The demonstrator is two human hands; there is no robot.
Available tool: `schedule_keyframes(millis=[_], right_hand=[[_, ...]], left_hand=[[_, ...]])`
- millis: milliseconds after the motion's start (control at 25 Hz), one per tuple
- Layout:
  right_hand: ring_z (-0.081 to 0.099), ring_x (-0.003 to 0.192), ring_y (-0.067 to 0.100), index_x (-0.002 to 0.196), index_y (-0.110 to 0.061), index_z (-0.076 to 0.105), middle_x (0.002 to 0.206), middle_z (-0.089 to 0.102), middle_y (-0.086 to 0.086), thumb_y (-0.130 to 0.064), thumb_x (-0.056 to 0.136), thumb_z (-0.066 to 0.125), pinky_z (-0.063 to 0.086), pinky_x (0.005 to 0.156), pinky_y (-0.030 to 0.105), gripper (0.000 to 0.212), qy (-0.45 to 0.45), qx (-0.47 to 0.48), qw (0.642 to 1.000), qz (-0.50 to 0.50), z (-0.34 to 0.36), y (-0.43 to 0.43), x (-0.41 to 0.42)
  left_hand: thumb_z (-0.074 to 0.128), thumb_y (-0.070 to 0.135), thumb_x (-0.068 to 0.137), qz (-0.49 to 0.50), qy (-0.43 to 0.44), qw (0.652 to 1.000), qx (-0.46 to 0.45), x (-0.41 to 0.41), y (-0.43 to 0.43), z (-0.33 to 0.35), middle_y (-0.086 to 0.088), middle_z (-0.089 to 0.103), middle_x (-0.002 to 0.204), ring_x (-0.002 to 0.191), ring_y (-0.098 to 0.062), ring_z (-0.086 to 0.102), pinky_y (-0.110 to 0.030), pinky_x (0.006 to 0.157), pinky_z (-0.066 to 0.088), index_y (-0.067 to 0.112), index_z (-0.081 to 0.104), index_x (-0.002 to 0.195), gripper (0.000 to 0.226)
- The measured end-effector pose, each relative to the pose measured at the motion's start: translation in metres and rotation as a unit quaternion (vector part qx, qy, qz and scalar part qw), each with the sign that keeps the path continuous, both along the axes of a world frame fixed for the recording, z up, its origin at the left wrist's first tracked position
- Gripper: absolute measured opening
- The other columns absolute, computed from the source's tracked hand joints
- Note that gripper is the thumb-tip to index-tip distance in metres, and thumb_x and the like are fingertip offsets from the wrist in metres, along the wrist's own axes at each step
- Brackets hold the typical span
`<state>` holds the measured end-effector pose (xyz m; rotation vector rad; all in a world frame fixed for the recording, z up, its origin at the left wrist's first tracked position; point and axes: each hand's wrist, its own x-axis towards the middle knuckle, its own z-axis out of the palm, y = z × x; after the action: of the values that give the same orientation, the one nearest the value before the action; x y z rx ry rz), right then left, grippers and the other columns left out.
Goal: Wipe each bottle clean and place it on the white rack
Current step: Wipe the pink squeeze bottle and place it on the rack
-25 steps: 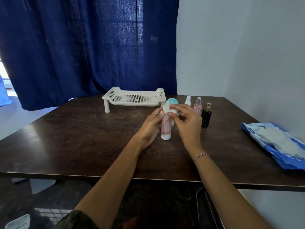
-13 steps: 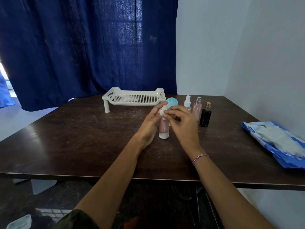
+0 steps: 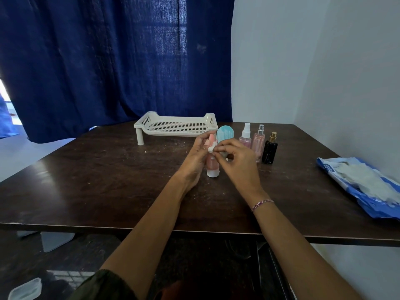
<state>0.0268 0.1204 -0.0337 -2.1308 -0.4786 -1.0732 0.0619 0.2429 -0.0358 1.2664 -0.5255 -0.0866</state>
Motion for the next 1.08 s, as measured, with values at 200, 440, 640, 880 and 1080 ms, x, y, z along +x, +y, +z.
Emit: schedule_keyframes(millis=[200, 440, 640, 880, 1080], right_hand=[[0.054, 0.095, 0.000, 0.099, -0.007, 0.070, 0.103, 0.065, 0.003, -0.009, 0.079, 0.070, 0.046, 0.084, 0.007, 0.020, -0.003, -0.034, 0.999, 0.006, -0.001, 0.002, -0.002], [0.055, 0.095, 0.006, 0.100, -0.007, 0.069, 0.101, 0.063, 0.004, -0.010, 0.081, 0.069, 0.048, 0.086, 0.018, 0.020, 0.001, -0.086, 0.996, 0.001, -0.001, 0.004, -0.003], [0.057, 0.100, 0.010, 0.104, -0.007, 0.068, 0.105, 0.065, 0.006, -0.008, 0.081, 0.069, 0.046, 0.088, 0.016, 0.024, -0.020, -0.087, 0.996, -0.019, -0.001, 0.004, -0.002], [0.056, 0.094, 0.006, 0.100, -0.011, 0.071, 0.102, 0.065, 0.002, -0.011, 0.079, 0.070, 0.044, 0.089, 0.017, 0.022, 0.058, -0.174, 0.983, -0.008, -0.002, 0.000, -0.008], [0.057, 0.097, 0.007, 0.105, -0.008, 0.068, 0.105, 0.065, 0.003, -0.010, 0.080, 0.069, 0.043, 0.090, 0.014, 0.025, -0.005, -0.125, 0.992, -0.005, -0.001, 0.003, -0.011]], left_hand=[[0.042, 0.022, 0.100, 0.032, -0.012, 0.999, 0.031, 0.001, 0.001, -0.001, -0.002, 0.044, 0.140, 0.125, -0.019, 0.048, -0.036, 0.099, 0.046, 0.030, 0.042, 0.130, 0.031], [0.036, 0.027, 0.102, 0.081, -0.009, 0.995, 0.055, 0.000, 0.003, 0.002, 0.003, 0.044, 0.132, 0.120, -0.014, 0.049, -0.021, 0.083, 0.049, 0.035, 0.038, 0.124, 0.023], [0.038, 0.025, 0.102, 0.078, -0.021, 0.995, 0.065, -0.001, 0.000, 0.003, 0.004, 0.047, 0.129, 0.112, -0.006, 0.051, -0.017, 0.081, 0.049, 0.028, 0.038, 0.129, 0.028], [0.032, 0.031, 0.102, 0.137, 0.006, 0.990, 0.040, 0.006, 0.005, -0.001, -0.009, 0.044, 0.136, 0.123, -0.019, 0.047, -0.031, 0.096, 0.048, 0.031, 0.041, 0.121, 0.021], [0.034, 0.028, 0.102, 0.108, -0.001, 0.992, 0.063, 0.007, 0.002, -0.005, -0.005, 0.047, 0.133, 0.118, -0.017, 0.050, -0.030, 0.091, 0.049, 0.030, 0.041, 0.125, 0.024]])
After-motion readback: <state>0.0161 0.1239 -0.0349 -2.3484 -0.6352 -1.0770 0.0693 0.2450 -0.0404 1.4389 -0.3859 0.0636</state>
